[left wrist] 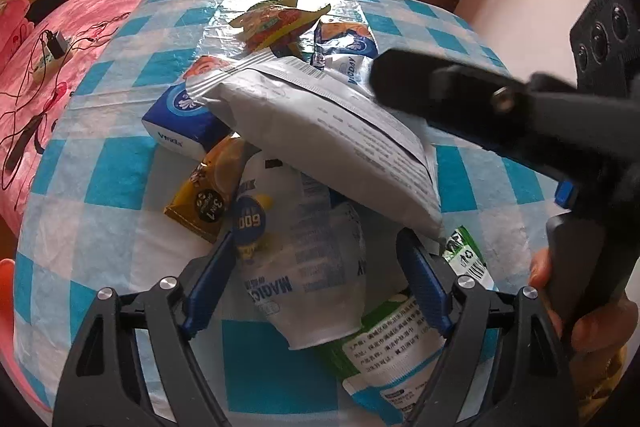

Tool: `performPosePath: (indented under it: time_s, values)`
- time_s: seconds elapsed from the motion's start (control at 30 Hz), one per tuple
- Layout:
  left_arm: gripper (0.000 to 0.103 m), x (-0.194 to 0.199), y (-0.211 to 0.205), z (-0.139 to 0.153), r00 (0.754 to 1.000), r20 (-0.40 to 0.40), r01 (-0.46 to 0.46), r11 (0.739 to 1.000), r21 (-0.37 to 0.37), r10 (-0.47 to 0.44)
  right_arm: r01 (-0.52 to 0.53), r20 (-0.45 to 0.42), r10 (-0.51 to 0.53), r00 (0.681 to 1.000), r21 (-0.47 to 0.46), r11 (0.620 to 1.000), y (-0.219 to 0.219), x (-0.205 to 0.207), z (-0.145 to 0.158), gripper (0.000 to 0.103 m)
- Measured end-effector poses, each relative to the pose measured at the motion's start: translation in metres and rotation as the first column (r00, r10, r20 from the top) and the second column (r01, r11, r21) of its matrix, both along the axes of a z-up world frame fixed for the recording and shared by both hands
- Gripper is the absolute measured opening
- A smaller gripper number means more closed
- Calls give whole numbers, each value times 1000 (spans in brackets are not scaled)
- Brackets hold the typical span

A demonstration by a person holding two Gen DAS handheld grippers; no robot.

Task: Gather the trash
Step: 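Close left tool on white milk bag while right tool closes on white printed packet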

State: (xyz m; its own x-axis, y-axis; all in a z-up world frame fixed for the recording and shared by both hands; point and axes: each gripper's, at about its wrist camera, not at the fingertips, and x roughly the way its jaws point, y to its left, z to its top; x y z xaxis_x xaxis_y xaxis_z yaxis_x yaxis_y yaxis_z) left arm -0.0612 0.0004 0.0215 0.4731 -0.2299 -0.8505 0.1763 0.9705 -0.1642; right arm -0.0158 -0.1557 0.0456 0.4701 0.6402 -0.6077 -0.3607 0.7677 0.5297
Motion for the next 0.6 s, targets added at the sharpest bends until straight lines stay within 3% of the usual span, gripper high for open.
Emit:
performPosePath:
  time_s: [0.3,0.6]
  values:
    - [63,5,7,1,999,9,-42,999,-4,42,-34,7,35,999,-85,996,15,8,-8,94]
    - [62,2,11,1,998,8,-59,998,-7,59,-69,-25,67,997,-94,993,22,13,-18,94]
